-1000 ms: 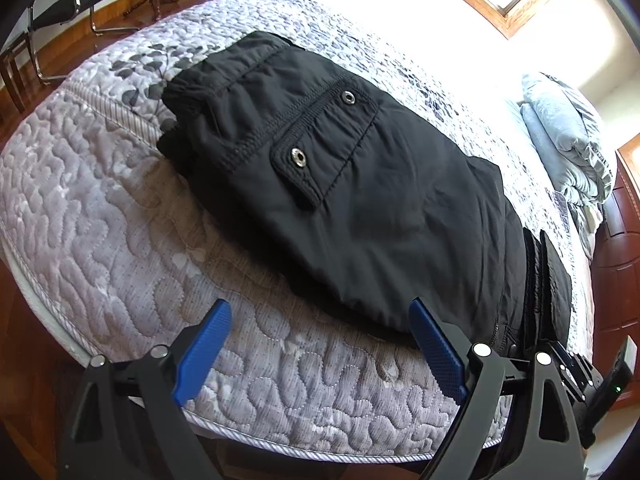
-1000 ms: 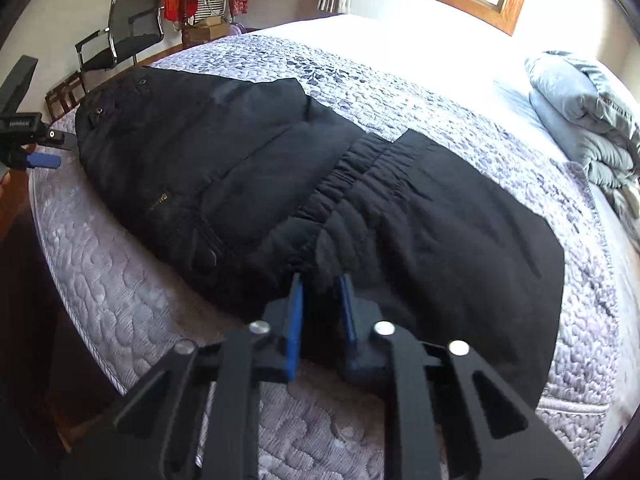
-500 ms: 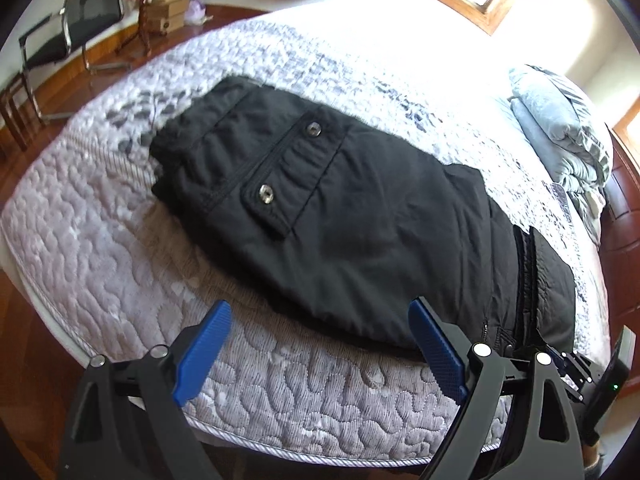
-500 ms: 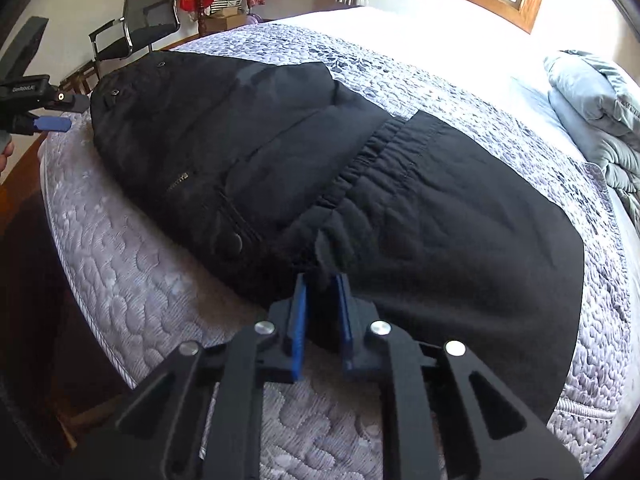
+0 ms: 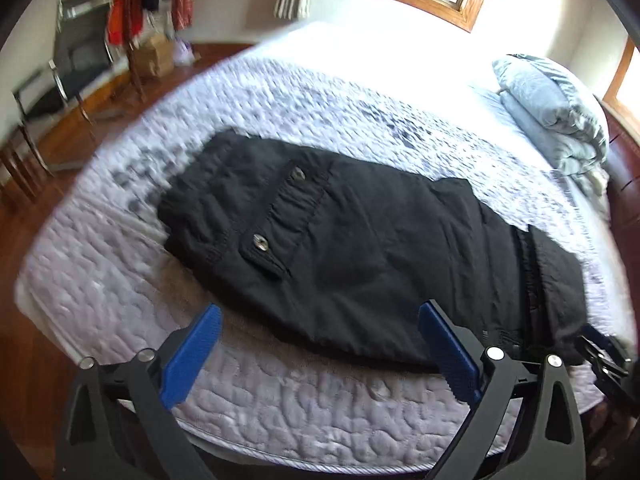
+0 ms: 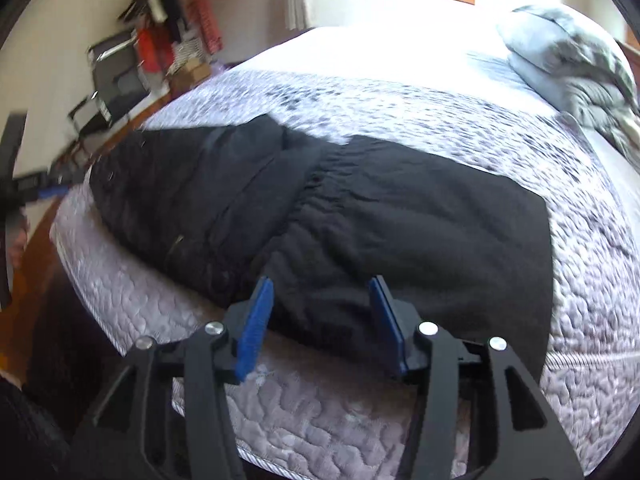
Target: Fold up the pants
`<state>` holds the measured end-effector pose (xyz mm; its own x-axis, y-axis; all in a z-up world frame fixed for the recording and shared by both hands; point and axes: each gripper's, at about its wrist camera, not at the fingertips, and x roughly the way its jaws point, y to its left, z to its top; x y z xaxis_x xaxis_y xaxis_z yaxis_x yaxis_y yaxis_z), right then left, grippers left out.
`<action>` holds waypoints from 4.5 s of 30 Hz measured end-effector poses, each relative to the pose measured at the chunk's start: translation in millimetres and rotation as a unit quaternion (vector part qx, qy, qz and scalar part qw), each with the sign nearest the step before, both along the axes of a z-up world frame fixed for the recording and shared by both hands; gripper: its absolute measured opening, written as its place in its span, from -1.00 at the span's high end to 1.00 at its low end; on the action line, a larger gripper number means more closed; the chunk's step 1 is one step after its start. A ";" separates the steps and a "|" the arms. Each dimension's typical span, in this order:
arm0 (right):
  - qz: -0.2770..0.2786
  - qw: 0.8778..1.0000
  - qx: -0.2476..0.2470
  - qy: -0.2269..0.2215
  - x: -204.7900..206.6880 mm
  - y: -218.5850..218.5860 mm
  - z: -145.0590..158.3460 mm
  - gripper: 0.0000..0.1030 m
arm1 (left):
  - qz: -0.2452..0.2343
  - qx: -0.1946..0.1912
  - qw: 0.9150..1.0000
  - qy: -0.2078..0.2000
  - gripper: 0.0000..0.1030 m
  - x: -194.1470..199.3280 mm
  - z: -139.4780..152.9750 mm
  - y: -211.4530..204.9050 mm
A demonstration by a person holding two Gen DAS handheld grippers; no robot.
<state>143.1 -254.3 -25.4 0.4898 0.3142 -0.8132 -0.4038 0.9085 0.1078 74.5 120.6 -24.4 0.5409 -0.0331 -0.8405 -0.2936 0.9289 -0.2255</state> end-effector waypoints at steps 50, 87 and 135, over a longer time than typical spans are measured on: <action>-0.142 0.990 0.009 0.011 0.4 -86.0 -14.8 0.01 | 0.129 -0.306 0.941 -0.068 0.67 48.4 -97.4 79.2; -0.173 0.983 0.057 -0.003 14.5 -107.1 -6.1 0.01 | -0.224 0.013 0.962 -0.156 0.43 70.8 14.0 -175.7; -0.127 0.926 0.325 0.141 57.0 -55.4 -34.1 -0.76 | -0.141 -0.064 0.988 -0.016 -0.88 72.9 -36.0 -120.8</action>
<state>200.0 -309.7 -59.6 0.4124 0.6860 -0.5994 -0.0581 0.6764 0.7342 147.4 -0.2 -60.3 0.5207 -0.2915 -0.8024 -0.0182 0.9359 -0.3518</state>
